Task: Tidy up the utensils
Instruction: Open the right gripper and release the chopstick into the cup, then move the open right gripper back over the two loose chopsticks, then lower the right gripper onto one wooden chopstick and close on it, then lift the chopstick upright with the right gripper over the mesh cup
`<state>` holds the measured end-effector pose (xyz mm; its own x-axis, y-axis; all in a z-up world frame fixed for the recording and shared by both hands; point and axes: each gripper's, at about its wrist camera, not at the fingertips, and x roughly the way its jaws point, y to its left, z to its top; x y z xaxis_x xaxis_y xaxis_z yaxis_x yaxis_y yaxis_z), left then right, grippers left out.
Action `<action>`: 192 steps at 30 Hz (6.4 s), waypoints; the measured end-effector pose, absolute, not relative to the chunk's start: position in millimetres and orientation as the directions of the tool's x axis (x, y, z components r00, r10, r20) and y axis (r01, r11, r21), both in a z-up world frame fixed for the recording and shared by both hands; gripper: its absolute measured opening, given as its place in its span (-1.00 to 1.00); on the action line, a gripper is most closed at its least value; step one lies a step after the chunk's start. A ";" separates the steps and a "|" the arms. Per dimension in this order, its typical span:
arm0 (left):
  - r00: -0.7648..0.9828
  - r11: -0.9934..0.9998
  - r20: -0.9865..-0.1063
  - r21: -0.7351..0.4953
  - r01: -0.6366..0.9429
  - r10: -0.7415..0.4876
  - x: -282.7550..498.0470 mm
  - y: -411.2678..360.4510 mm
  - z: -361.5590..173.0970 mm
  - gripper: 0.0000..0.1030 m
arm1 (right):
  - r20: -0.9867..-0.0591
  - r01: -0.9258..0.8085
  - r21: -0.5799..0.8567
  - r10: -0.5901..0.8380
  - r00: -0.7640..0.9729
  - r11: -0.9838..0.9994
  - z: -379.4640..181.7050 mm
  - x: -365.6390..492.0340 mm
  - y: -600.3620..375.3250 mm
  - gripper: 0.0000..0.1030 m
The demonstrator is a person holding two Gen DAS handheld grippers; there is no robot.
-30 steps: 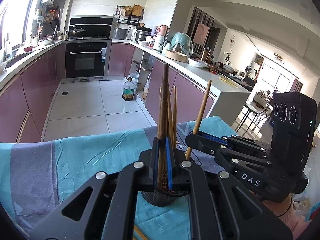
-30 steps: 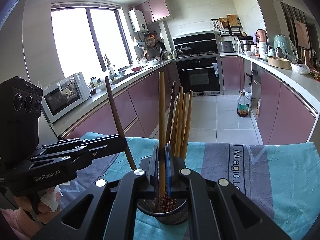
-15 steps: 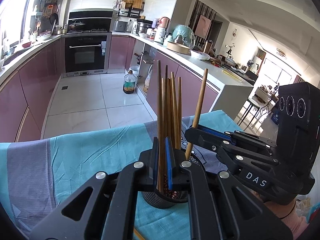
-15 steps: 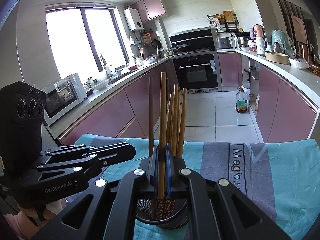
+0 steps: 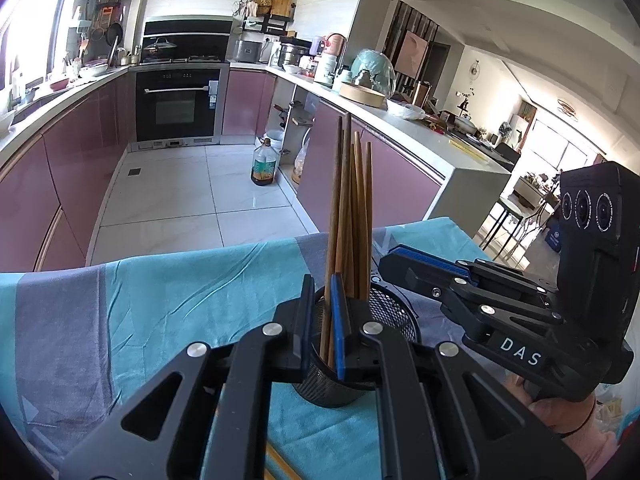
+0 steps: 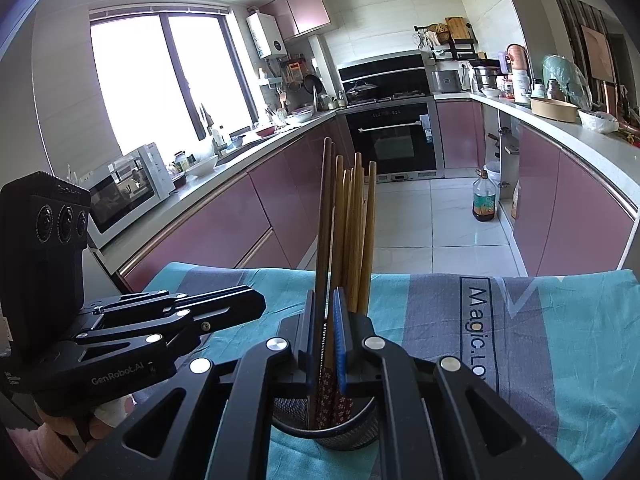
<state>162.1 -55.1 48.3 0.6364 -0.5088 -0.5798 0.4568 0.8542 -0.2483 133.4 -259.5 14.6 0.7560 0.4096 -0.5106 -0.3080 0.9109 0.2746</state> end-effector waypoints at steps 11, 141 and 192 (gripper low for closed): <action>0.709 0.893 -0.549 -0.195 0.406 -0.443 131.1 -32.0 43.8 -0.03 | -0.485 -0.377 0.266 0.461 0.743 0.887 19.7 102.3 -248.3 -0.28; 0.609 0.938 -0.718 -0.200 0.283 -0.337 79.8 13.4 -59.0 -0.85 | -0.624 -0.452 0.324 0.547 0.559 0.831 -43.6 76.1 -197.7 -0.89; 0.677 0.896 -0.591 -0.240 0.373 -0.439 35.6 24.7 12.0 -0.85 | -0.493 -0.406 0.309 0.510 0.705 0.860 3.1 55.0 -243.9 -0.89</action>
